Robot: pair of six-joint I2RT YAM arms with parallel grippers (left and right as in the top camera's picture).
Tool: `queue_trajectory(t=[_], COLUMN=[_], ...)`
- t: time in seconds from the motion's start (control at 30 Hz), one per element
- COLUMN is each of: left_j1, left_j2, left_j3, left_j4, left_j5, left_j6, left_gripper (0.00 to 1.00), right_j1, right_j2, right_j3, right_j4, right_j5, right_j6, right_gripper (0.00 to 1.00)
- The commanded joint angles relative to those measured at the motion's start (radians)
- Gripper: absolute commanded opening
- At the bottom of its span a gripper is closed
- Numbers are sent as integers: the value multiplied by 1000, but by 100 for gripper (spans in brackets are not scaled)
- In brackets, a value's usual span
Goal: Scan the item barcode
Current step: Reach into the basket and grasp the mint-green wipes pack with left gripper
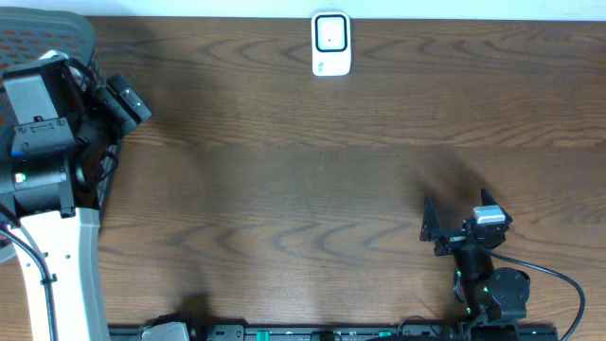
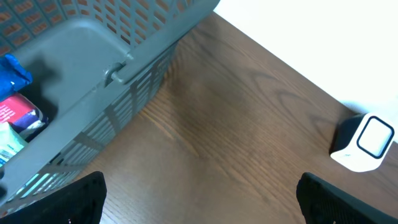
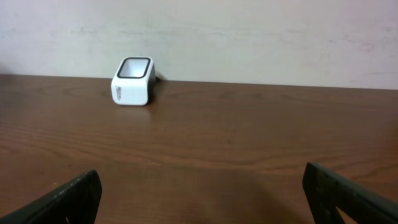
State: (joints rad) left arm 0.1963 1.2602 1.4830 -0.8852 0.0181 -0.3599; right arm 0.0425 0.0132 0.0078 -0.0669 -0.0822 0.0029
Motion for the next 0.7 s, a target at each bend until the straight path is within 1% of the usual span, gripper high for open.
queue_trajectory(t=[0.0, 0.17, 0.3, 0.43, 0.57, 0.67], left_j1=[5, 55, 156, 254, 330, 352], left_j2=[-6, -6, -3, 16, 41, 58], left_j3=[23, 23, 23, 23, 23, 23], left_j4=[13, 78, 128, 168, 162, 138], left_j5=[-21, -37, -37, -30, -29, -29], left_j6=[-13, -26, -75, -76, -119, -151], left_gripper=[98, 97, 98, 98, 98, 98], right_j1=[-2, -2, -2, -2, -2, -2], right_j2=[0, 0, 0, 0, 0, 0], right_j3=[-2, -2, -2, -2, -2, -2], right_j4=[-3, -3, -3, -3, -3, -3], right_j5=[-6, -6, -6, -6, -6, -6], right_j6=[-11, -11, -11, -11, -11, -11], right_gripper=[99, 99, 99, 99, 99, 99])
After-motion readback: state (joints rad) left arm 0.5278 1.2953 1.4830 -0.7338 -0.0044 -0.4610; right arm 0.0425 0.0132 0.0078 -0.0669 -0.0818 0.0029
